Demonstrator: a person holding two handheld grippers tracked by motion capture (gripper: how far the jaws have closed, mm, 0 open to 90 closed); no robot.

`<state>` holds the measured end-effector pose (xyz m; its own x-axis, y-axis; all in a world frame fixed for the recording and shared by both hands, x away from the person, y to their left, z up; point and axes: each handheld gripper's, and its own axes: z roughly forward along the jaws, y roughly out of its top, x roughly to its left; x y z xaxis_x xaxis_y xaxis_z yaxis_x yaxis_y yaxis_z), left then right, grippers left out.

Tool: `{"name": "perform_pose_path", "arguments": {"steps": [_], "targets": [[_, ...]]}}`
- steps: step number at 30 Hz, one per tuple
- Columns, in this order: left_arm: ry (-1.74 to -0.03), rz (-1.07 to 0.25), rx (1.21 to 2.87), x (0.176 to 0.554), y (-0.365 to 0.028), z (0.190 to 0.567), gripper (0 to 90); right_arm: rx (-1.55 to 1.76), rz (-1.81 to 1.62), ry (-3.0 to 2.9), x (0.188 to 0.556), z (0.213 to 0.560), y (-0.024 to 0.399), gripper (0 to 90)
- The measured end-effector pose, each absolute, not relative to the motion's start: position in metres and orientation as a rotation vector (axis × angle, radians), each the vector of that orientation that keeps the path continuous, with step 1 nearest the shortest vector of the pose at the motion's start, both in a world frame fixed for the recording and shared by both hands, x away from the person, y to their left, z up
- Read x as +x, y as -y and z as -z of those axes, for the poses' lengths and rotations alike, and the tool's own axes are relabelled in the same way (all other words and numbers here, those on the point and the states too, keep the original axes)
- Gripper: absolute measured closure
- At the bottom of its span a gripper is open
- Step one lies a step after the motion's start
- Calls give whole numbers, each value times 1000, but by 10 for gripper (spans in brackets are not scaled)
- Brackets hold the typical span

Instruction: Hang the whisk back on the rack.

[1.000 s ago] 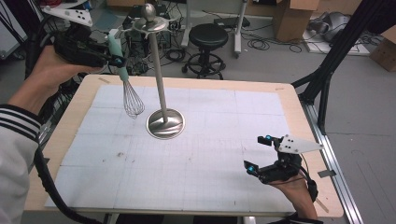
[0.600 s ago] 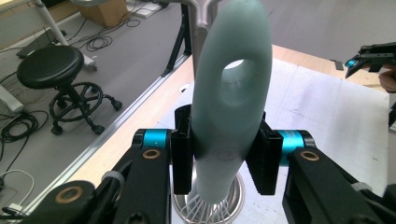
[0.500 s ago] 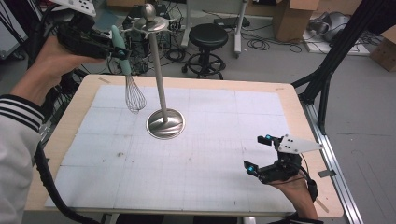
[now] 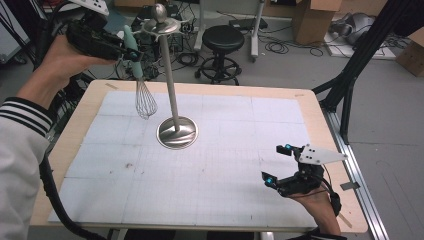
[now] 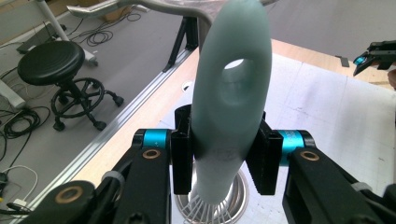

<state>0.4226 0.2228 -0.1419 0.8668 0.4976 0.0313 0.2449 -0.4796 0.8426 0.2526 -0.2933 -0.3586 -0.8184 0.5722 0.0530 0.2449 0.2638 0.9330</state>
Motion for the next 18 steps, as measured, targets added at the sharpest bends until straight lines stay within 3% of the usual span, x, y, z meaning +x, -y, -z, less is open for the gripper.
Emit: {"name": "perform_pose_path", "arguments": {"steps": [18], "targets": [[-532, -328, 2072, 430, -215, 146, 663, 755, -1574, -2243, 254, 359, 294, 4]]}}
